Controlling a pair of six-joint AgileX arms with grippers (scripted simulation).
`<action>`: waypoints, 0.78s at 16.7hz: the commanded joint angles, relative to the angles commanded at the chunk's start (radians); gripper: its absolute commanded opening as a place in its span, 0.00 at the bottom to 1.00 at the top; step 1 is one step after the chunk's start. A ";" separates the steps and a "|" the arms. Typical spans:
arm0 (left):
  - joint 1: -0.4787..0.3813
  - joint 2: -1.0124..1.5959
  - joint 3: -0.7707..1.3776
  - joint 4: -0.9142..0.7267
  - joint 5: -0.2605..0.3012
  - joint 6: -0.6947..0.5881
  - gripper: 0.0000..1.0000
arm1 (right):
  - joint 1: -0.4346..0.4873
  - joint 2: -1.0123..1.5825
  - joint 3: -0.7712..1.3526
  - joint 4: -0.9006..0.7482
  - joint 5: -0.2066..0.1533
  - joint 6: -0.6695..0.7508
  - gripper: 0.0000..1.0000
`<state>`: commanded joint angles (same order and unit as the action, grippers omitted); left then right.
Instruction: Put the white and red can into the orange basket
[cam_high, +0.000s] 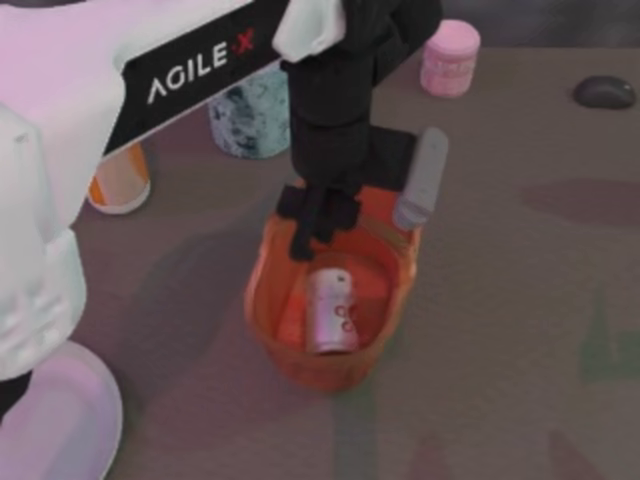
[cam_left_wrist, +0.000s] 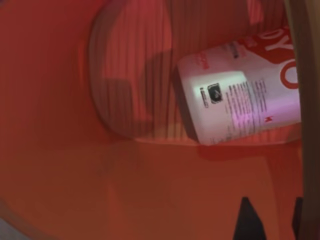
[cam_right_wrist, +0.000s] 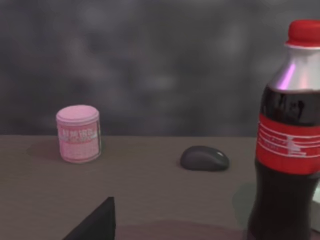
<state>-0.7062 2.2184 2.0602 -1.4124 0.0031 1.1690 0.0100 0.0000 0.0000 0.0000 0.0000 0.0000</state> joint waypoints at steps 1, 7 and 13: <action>0.000 0.000 0.000 0.000 0.000 0.000 0.00 | 0.000 0.000 0.000 0.000 0.000 0.000 1.00; 0.000 0.000 0.000 0.000 0.000 0.000 0.00 | 0.000 0.000 0.000 0.000 0.000 0.000 1.00; 0.033 -0.008 0.099 -0.112 -0.003 0.020 0.00 | 0.000 0.000 0.000 0.000 0.000 0.000 1.00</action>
<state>-0.6737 2.2102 2.1588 -1.5239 0.0000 1.1890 0.0100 0.0000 0.0000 0.0000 0.0000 0.0000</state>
